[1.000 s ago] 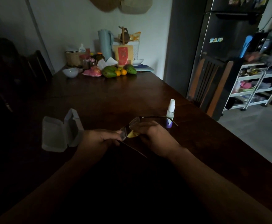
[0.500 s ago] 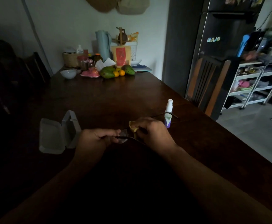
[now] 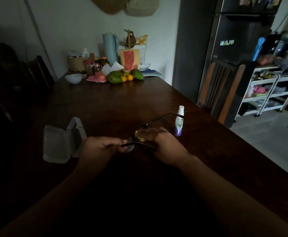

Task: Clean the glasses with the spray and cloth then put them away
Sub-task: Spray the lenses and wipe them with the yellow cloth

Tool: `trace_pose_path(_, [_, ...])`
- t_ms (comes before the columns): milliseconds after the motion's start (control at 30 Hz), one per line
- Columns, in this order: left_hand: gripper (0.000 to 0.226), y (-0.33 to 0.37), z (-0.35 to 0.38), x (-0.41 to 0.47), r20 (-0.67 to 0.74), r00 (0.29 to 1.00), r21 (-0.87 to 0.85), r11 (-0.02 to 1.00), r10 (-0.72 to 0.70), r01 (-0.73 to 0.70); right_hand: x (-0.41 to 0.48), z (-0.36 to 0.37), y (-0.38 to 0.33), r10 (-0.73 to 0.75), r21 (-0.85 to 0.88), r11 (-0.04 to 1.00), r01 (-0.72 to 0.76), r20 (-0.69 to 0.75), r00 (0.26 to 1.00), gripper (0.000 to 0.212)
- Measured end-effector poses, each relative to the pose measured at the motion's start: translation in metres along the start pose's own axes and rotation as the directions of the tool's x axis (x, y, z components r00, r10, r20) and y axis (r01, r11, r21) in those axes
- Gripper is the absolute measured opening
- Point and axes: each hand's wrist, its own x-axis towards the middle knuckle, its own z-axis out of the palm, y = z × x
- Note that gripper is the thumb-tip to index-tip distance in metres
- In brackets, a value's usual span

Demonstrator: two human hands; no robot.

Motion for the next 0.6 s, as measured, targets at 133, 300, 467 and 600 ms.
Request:
trace_pose_path(133, [0.05, 0.0, -0.001, -0.001, 0.021, 1.0, 0.039, 0.999, -0.018, 0.017, 0.0, -0.002, 0.001, 0.11, -0.05, 0.993, -0.11, -0.015, 0.994, 0.043])
trace_pose_path(300, [0.04, 0.004, -0.002, 0.003, 0.162, 0.983, 0.06, 0.995, -0.089, 0.08, -0.002, -0.004, -0.005, 0.158, -0.084, 0.985, -0.152, 0.071, 0.985, 0.057])
trace_pose_path(467, [0.044, 0.002, 0.0, 0.002, 0.137, 0.983, 0.067, 0.991, -0.123, 0.115, -0.002, -0.004, -0.001, 0.153, -0.132, 0.981, -0.145, 0.054, 0.987, 0.05])
trace_pose_path(600, [0.052, 0.011, 0.003, -0.004, 0.053, 0.997, 0.12, 0.991, -0.063, 0.056, -0.001, 0.001, 0.002, 0.207, -0.18, 0.963, -0.202, 0.009, 0.978, 0.046])
